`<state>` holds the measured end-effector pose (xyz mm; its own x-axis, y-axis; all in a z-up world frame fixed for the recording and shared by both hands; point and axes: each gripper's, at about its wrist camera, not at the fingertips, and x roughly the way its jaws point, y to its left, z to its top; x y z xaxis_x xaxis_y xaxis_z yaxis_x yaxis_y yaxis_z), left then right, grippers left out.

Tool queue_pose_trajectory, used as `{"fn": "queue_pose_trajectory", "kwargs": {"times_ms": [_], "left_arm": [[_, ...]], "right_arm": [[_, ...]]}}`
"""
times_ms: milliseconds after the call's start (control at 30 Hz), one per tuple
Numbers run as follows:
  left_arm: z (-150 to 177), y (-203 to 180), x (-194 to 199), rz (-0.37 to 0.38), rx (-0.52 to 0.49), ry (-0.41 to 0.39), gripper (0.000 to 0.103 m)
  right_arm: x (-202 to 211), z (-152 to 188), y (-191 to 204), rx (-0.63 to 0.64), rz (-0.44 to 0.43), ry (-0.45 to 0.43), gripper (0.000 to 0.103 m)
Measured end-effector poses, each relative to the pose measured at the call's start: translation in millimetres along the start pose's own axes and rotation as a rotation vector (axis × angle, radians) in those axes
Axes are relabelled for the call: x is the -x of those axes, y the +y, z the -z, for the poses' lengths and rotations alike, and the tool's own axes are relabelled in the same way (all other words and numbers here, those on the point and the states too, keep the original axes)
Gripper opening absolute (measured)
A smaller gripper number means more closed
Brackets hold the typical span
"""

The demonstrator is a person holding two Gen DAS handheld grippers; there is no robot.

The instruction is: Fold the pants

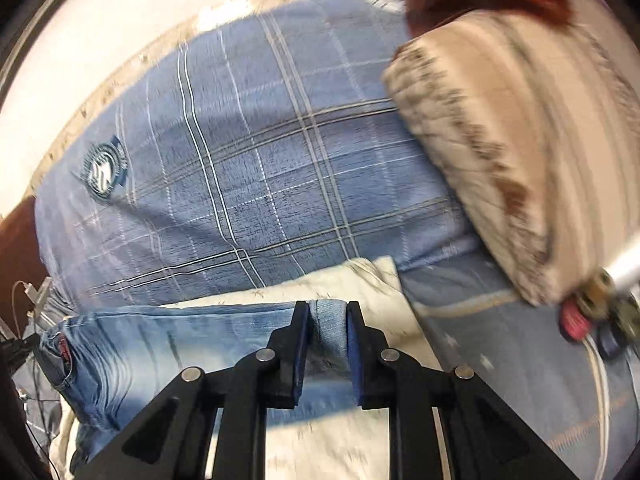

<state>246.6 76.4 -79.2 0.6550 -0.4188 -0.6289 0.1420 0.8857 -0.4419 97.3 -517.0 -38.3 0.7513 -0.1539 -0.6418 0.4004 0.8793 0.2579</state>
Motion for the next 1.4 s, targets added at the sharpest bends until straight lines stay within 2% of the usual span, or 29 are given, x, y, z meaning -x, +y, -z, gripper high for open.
{"fn": "queue_pose_trajectory", "kwargs": {"times_ms": [367, 600, 733, 767, 800, 867, 967, 1067, 1133, 1167, 1200, 1233, 1300, 1400], "left_arm": [[101.0, 29.0, 57.8, 0.001, -0.058, 0.059, 0.009], [167.9, 48.1, 58.4, -0.054, -0.121, 0.144, 0.009], [188.5, 63.4, 48.3, -0.098, -0.128, 0.181, 0.012], [190.6, 68.3, 47.7, -0.097, -0.113, 0.186, 0.014], [191.7, 70.9, 48.2, -0.097, -0.105, 0.189, 0.016], [191.4, 75.9, 52.1, -0.106, -0.09, 0.196, 0.022], [188.2, 77.0, 66.9, -0.168, -0.116, 0.184, 0.022], [181.2, 74.5, 91.8, -0.21, -0.126, 0.119, 0.022], [173.3, 64.8, 106.7, -0.194, -0.128, 0.065, 0.022], [170.2, 58.1, 111.3, -0.18, -0.13, 0.046, 0.022], [167.5, 49.0, 114.4, -0.161, -0.135, 0.03, 0.023], [166.0, 39.0, 115.7, -0.134, -0.14, 0.023, 0.027], [164.4, 18.3, 112.4, -0.087, -0.153, 0.02, 0.032], [166.2, -18.9, 94.0, -0.039, -0.182, 0.036, 0.034]], "right_arm": [[115.0, 101.2, -35.7, -0.056, -0.017, 0.031, 0.019], [163.5, 171.6, -51.0, -0.085, -0.04, 0.043, 0.019], [159.8, 212.1, -53.6, -0.026, 0.005, 0.136, 0.019], [154.8, 219.7, -56.0, -0.021, 0.007, 0.178, 0.022], [148.7, 230.1, -62.2, -0.039, 0.003, 0.243, 0.022], [144.6, 242.0, -76.4, -0.105, -0.044, 0.317, 0.023], [156.1, 242.5, -90.2, -0.127, -0.038, 0.304, 0.023], [174.4, 227.8, -99.7, -0.13, -0.048, 0.243, 0.023], [180.6, 207.7, -102.4, -0.147, -0.077, 0.184, 0.031], [180.7, 199.5, -101.7, -0.159, -0.093, 0.161, 0.05], [178.9, 187.9, -100.3, -0.188, -0.115, 0.122, 0.077], [176.6, 180.3, -98.7, -0.209, -0.137, 0.091, 0.083], [161.8, 164.9, -92.8, -0.244, -0.192, 0.068, 0.084], [123.5, 148.6, -87.7, -0.277, -0.191, 0.132, 0.081]]}}
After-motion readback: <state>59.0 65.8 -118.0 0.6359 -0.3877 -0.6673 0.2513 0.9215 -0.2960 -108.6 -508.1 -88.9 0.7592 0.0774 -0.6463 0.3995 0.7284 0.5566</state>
